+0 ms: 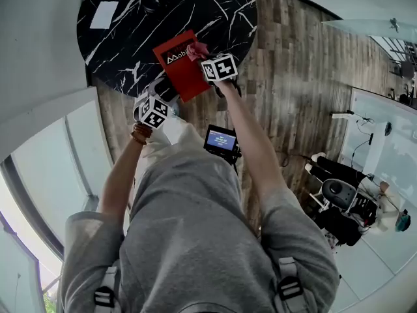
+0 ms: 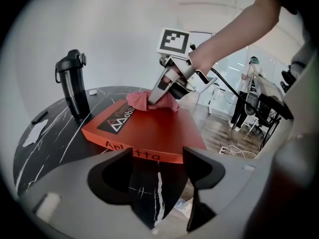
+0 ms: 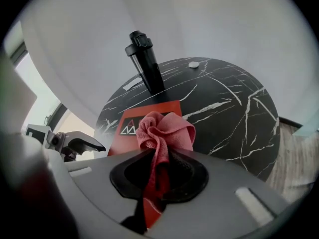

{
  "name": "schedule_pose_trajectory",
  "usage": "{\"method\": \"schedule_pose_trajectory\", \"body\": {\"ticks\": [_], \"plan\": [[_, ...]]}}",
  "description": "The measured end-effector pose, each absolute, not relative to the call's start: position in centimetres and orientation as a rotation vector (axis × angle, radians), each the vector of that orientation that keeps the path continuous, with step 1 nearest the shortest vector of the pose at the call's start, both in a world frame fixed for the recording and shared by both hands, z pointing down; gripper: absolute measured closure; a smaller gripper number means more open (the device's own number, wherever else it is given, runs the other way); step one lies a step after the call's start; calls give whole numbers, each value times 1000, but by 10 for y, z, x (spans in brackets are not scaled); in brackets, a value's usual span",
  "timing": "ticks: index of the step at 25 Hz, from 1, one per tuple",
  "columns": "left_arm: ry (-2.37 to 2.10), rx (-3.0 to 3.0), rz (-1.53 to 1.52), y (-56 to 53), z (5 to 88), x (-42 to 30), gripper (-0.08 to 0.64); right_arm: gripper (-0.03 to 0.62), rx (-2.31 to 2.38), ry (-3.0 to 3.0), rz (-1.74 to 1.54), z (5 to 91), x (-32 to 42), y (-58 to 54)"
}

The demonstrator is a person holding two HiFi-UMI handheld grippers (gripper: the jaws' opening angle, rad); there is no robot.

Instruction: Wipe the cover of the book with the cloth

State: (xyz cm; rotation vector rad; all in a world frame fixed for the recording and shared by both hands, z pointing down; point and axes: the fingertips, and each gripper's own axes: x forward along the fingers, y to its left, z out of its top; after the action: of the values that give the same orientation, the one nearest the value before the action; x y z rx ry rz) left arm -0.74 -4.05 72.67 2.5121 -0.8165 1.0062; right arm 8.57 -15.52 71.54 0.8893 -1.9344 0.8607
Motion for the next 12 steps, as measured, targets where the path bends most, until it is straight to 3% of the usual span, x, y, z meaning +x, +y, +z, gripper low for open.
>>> {"method": "schedule_pose_trajectory", "body": {"ticks": [12], "plan": [[-794, 2525, 1019, -40, 725, -5, 265, 532, 824, -1969, 936, 715, 76, -146]]}}
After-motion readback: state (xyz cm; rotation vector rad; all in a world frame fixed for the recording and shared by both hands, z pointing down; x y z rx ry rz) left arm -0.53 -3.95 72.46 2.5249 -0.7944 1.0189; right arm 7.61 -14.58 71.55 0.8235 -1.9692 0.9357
